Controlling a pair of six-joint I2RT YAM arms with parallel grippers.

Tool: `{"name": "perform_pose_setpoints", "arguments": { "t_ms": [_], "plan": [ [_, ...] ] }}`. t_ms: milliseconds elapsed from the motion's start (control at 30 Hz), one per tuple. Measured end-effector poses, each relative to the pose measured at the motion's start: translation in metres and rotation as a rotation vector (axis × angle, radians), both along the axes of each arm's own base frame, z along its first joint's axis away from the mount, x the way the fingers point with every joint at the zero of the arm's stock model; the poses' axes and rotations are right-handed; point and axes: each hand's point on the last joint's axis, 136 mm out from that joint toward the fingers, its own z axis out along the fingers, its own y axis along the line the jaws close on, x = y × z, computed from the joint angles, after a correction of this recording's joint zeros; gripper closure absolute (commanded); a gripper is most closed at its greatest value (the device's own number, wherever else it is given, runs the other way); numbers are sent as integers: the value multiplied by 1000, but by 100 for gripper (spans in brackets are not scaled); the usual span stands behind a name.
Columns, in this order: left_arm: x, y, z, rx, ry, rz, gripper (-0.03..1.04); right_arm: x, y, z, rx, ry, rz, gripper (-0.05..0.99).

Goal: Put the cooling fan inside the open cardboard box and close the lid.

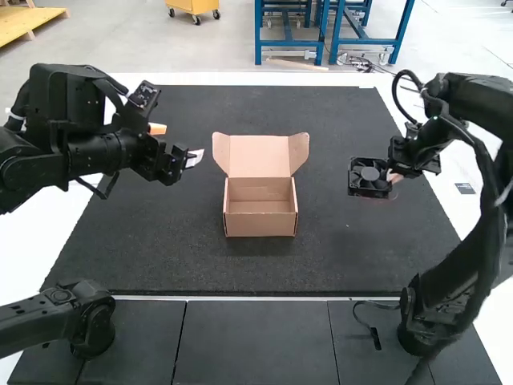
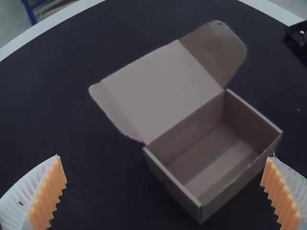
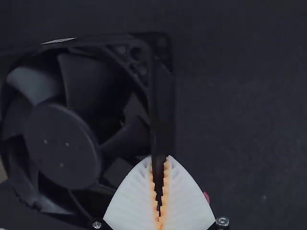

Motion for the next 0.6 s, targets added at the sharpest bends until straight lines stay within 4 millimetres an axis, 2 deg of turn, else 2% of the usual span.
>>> {"name": "perform_pose_setpoints", "arguments": {
  "t_ms": [233, 433, 600],
  "plan": [
    [-10, 6, -13, 17, 27, 0, 5, -39, 15, 23, 64, 4, 1, 96],
    [-19, 12, -14, 16, 24, 0, 5, -57, 33, 42, 128, -27, 30, 96],
    [-22, 15, -14, 13, 17, 3, 5, -67, 51, 50, 166, -36, 77, 96]
  ]
}}
